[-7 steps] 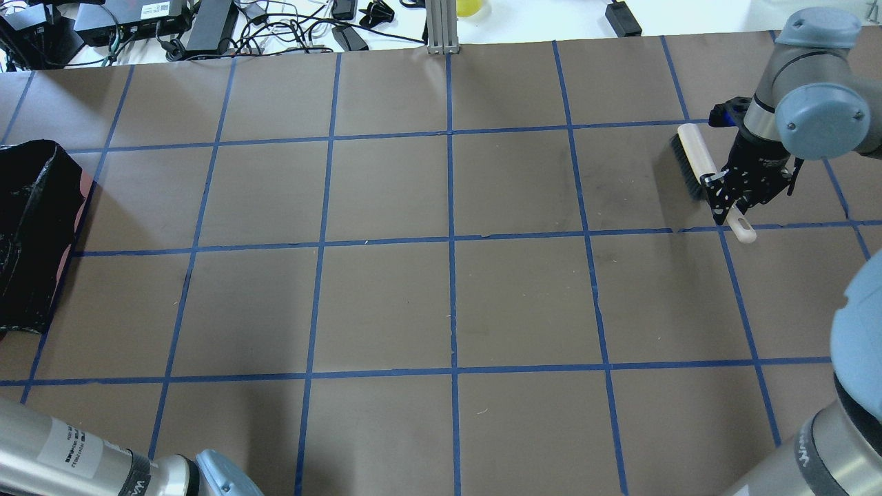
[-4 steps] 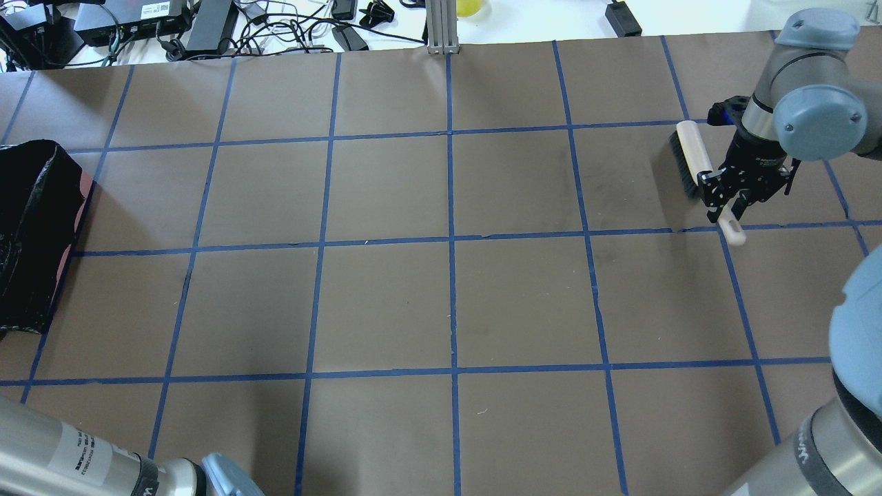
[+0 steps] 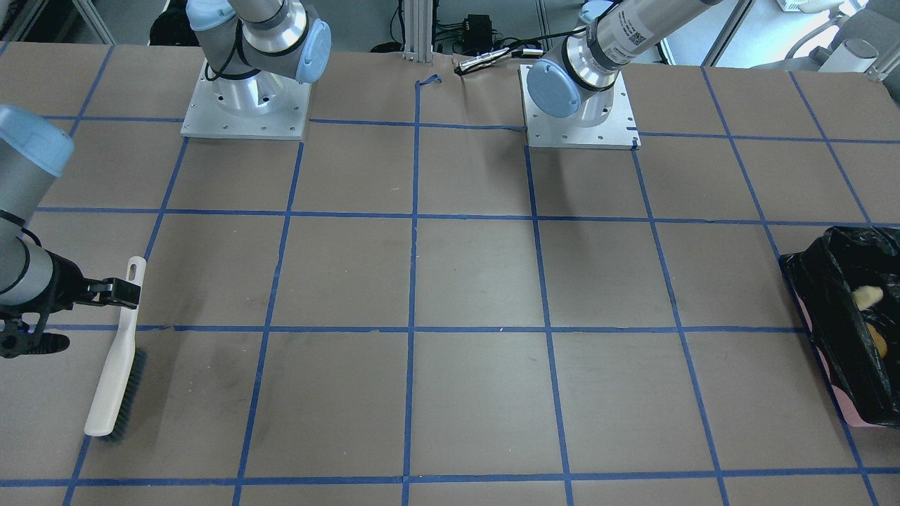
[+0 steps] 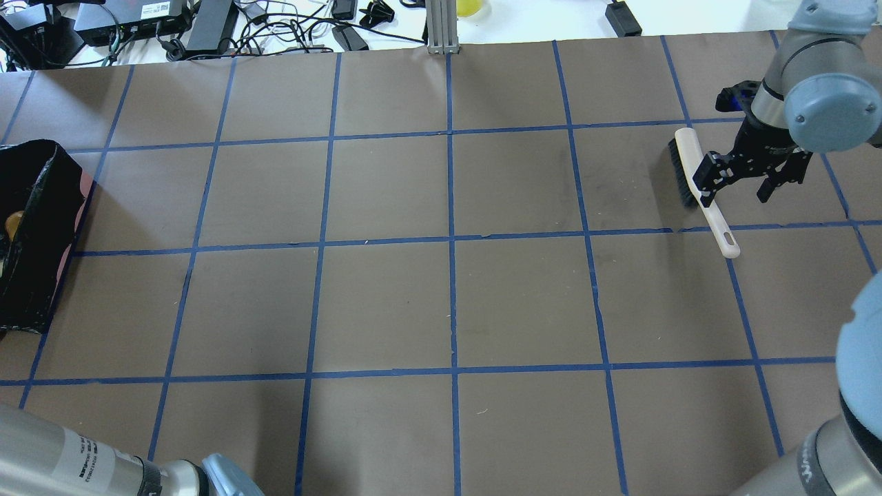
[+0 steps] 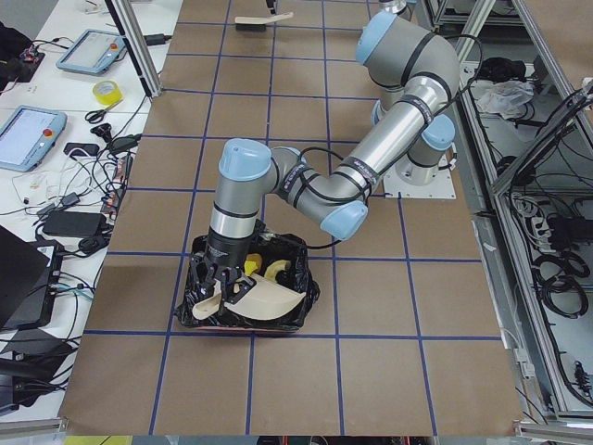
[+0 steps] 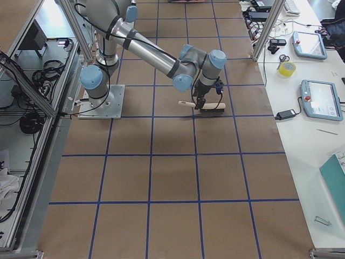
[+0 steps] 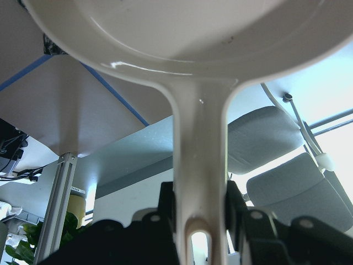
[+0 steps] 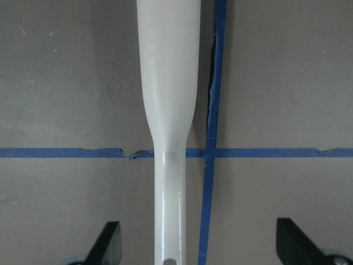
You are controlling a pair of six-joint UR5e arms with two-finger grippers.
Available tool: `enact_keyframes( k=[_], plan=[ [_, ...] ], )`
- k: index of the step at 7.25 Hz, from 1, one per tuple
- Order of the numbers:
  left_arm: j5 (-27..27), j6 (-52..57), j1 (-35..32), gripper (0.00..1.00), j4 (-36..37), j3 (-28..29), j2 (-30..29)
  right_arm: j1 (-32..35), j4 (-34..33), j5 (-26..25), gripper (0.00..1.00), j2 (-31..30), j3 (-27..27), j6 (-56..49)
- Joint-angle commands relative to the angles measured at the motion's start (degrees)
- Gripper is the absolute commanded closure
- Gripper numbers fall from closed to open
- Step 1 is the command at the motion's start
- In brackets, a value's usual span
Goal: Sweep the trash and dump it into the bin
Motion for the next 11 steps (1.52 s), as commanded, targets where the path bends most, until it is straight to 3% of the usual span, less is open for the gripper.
enact_keyframes(
  k=[1,3,5,7,11],
  plan=[
    [0.0,0.1,-0.1,1.0,4.7,-4.0,2.2,0.3,7.7,2.1,0.0,-10.1,-0.3,8.6],
    [0.0,2.0,-0.8,1.0,11.6,-5.2,2.6,3.6,13.3,2.2,0.0,-16.9,-2.8,9.4],
    [0.0,2.3,-2.0,1.0,17.7,-8.4,3.6,10.9,15.2,2.3,0.0,-17.2,-4.5,17.5],
    [-0.1,2.7,-2.0,1.0,24.1,-13.7,5.4,19.9,14.3,3.0,0.0,-16.5,-4.5,18.6],
    [0.0,3.8,-2.0,1.0,23.6,-15.3,6.7,20.4,14.9,3.7,0.0,-19.1,-4.6,17.8]
  ],
)
